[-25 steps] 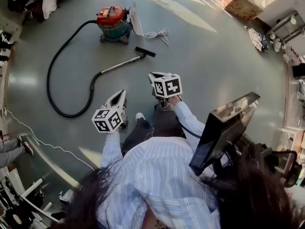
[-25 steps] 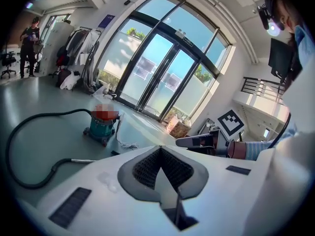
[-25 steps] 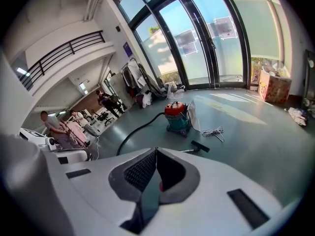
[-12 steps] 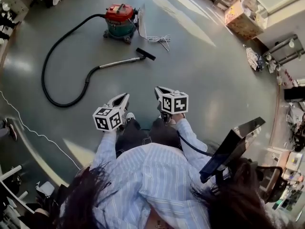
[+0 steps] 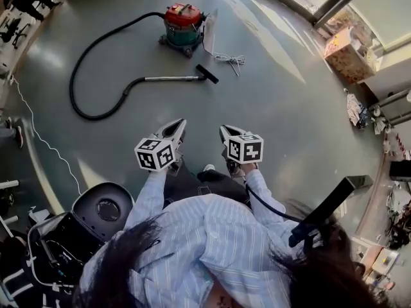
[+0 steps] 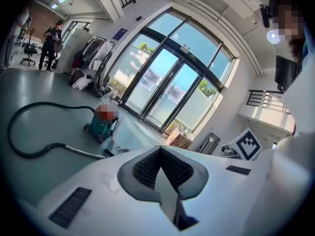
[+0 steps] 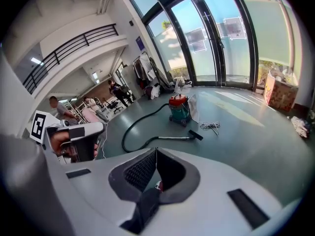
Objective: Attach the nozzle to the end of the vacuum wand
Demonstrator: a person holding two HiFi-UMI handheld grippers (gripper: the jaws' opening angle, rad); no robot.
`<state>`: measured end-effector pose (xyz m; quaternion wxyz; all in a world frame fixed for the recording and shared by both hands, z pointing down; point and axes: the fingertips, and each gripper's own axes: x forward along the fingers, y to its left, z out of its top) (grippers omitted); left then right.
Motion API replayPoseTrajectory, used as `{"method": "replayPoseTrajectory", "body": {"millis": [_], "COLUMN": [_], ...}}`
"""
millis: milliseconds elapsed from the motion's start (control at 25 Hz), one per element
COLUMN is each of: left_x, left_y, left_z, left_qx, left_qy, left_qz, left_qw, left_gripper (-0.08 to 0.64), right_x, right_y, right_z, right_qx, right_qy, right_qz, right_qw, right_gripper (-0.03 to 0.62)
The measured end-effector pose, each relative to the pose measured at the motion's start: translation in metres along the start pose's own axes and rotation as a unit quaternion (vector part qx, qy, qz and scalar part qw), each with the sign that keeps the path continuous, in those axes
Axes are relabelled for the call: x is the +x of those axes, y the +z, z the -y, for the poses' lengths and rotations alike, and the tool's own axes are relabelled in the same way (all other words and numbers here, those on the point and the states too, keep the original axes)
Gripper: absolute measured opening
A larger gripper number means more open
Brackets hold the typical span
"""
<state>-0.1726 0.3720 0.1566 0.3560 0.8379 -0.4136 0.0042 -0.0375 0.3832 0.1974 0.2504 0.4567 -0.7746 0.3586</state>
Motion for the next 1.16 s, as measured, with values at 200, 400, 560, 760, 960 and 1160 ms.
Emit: {"method": "replayPoseTrajectory", "body": {"millis": [200, 400, 560, 760, 960, 1160], "left_x": [-0.010, -0.032, -0.045, -0.057, -0.066, -0.072], "left_y": [-0.040, -0.058, -0.071, -0.079, -0.085, -0.081], "left_z": [0.053, 0.073, 0.079, 0.085, 0.074, 0.070], "left_qx": [0.015, 0.021, 0.015, 0.012, 0.011, -0.002], "left_qy": [0.007, 0.034, 0.045, 0.049, 0.051, 0.061], "left_qz": [0.002, 0.009, 0.017, 0.023, 0.022, 0.028], "left_qw": [0.9999, 0.9992, 0.9987, 0.9985, 0.9984, 0.9977], "left_gripper": [0.005, 0.005, 0.005, 0.005, 0.005, 0.005], "right_x": [-0.028, -0.041, -0.050, -0.056, -0.049, -0.049], "right_y": [-0.033, -0.047, -0.061, -0.075, -0.082, -0.076], "right_z": [0.018, 0.010, 0.001, -0.008, -0.016, -0.022], "right_qx": [-0.015, -0.032, -0.042, -0.052, -0.062, -0.083], "right_qy": [0.018, 0.045, 0.060, 0.068, 0.066, 0.069], "right_qz": [-0.005, -0.006, -0.006, -0.009, -0.016, -0.019], "right_qw": [1.000, 0.998, 0.997, 0.996, 0.996, 0.994], "right_gripper": [0.008, 0.008, 0.008, 0.008, 0.008, 0.008]}}
